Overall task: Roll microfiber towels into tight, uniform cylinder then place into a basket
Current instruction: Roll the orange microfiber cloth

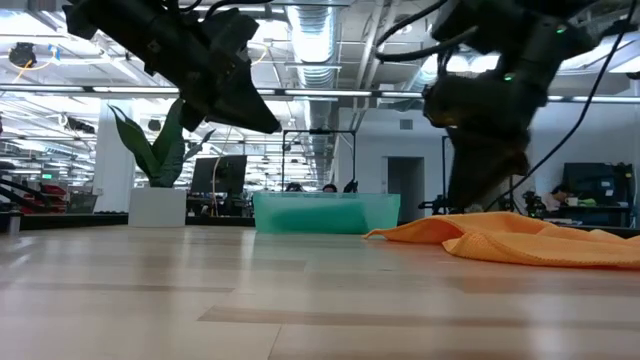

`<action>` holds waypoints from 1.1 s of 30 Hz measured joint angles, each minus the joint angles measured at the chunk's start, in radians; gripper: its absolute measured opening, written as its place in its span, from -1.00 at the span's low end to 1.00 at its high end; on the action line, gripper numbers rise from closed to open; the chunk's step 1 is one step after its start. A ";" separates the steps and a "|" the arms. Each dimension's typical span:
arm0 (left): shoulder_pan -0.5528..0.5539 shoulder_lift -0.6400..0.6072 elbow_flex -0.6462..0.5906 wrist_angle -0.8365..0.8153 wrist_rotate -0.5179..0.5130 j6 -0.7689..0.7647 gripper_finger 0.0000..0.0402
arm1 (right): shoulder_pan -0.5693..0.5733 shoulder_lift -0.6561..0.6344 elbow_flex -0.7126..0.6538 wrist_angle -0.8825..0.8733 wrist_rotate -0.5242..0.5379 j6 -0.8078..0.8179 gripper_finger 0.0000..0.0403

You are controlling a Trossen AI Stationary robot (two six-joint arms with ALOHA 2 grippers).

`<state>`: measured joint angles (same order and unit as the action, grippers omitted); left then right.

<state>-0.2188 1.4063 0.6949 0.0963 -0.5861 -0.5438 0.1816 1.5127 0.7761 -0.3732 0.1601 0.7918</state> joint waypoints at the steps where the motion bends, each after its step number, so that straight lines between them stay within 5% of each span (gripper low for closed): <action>1: 0.000 0.000 0.000 0.000 0.004 0.000 -0.85 | -0.014 0.000 0.000 0.015 0.004 -0.015 -0.41; 10: 0.000 0.000 0.000 0.000 0.035 -0.002 -0.85 | -0.125 0.000 0.000 0.064 0.164 -0.040 -0.41; 18: -0.013 0.000 0.000 -0.005 0.155 -0.002 -0.85 | -0.182 0.125 0.002 0.096 0.152 -0.084 -0.41; 33: -0.031 0.000 0.000 -0.012 0.160 0.046 -0.85 | -0.192 0.383 0.203 0.242 0.042 -0.088 -0.41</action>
<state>-0.2501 1.4067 0.6945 0.0842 -0.4263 -0.4981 -0.0104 1.8953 0.9794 -0.1307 0.2021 0.7033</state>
